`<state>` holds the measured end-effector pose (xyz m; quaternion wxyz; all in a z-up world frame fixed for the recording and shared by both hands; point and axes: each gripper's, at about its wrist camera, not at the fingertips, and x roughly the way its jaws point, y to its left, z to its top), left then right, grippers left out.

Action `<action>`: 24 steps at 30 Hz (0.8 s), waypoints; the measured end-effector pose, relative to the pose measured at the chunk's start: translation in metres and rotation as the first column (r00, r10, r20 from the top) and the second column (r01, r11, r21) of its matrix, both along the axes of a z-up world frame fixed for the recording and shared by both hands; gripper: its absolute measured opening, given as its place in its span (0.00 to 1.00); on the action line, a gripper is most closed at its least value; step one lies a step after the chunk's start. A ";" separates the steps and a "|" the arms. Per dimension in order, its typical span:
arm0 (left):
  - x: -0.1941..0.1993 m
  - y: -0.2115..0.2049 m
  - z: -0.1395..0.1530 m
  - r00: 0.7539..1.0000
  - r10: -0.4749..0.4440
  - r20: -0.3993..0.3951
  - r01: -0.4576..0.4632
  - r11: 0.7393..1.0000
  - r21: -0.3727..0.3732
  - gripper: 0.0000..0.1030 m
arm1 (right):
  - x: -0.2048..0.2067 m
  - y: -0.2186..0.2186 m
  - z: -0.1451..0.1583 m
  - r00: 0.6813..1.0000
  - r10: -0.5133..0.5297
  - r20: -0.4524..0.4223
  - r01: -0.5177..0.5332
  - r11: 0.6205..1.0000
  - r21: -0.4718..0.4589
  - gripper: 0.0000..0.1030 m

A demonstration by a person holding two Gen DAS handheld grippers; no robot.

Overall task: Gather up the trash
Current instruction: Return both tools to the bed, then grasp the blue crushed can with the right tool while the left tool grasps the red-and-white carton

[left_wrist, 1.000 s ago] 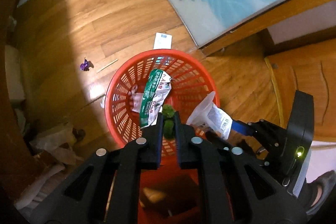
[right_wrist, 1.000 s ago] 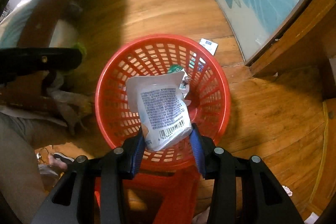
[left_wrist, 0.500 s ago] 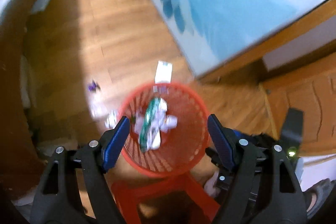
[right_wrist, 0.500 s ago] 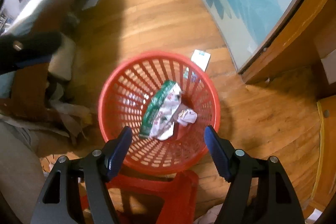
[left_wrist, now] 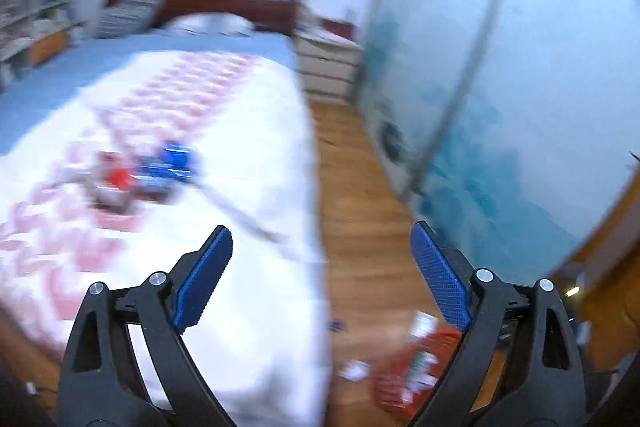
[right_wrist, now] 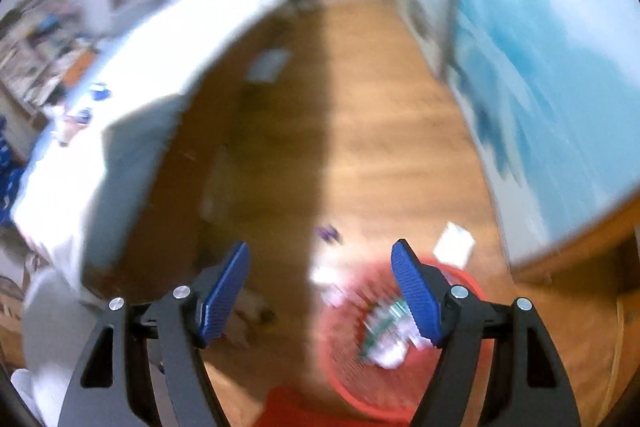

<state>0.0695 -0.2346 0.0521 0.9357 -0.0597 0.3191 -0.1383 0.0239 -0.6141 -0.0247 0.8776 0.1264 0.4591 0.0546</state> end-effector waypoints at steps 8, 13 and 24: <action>-0.022 0.126 -0.068 0.971 0.234 -0.042 -0.237 0.962 -0.136 0.87 | 0.053 0.151 0.053 0.978 0.159 0.133 -0.166 0.985 0.042 0.74; -0.007 0.153 -0.082 0.964 0.235 -0.123 -0.253 0.954 -0.160 0.87 | 0.067 0.205 0.061 0.973 0.182 0.143 -0.192 0.980 0.055 0.76; 0.004 0.175 -0.078 0.967 0.231 -0.106 -0.243 0.963 -0.114 0.87 | 0.168 0.282 0.062 0.949 0.248 0.193 -0.253 0.967 0.005 0.83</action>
